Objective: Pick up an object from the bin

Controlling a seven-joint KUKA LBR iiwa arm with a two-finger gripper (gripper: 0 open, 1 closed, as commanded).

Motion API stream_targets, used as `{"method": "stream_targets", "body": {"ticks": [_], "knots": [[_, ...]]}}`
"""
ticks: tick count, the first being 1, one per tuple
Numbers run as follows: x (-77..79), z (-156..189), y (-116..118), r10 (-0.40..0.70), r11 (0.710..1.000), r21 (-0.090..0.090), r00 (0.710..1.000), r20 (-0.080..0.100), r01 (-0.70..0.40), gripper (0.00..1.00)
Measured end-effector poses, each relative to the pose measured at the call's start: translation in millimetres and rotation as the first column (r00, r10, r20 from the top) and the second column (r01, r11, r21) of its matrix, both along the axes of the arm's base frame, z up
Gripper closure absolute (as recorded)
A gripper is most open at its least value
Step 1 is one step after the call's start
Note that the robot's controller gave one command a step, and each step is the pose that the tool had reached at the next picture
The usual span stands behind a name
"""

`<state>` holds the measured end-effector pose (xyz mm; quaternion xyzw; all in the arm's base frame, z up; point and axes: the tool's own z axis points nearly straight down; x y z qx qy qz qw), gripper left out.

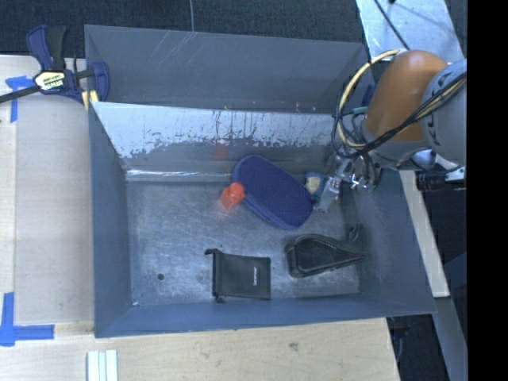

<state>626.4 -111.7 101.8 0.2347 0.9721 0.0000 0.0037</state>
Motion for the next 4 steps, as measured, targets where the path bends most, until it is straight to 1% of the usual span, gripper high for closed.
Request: {"method": "stream_targets", "body": {"ticks": [1, 2, 3, 4], "knots": [[3.0, -1, -10, -0.069, 0.998, 0.0, 0.998, 0.003, 0.069, 0.0], [0.6, -31, -16, -0.256, 0.967, 0.003, 0.967, -0.007, 0.256, 0.0], [1.2, -30, -15, -0.252, 0.968, 0.003, 0.968, -0.006, 0.252, 0.0], [1.7, -29, -17, -0.253, 0.968, 0.002, 0.968, -0.004, 0.253, 1.0]]}}
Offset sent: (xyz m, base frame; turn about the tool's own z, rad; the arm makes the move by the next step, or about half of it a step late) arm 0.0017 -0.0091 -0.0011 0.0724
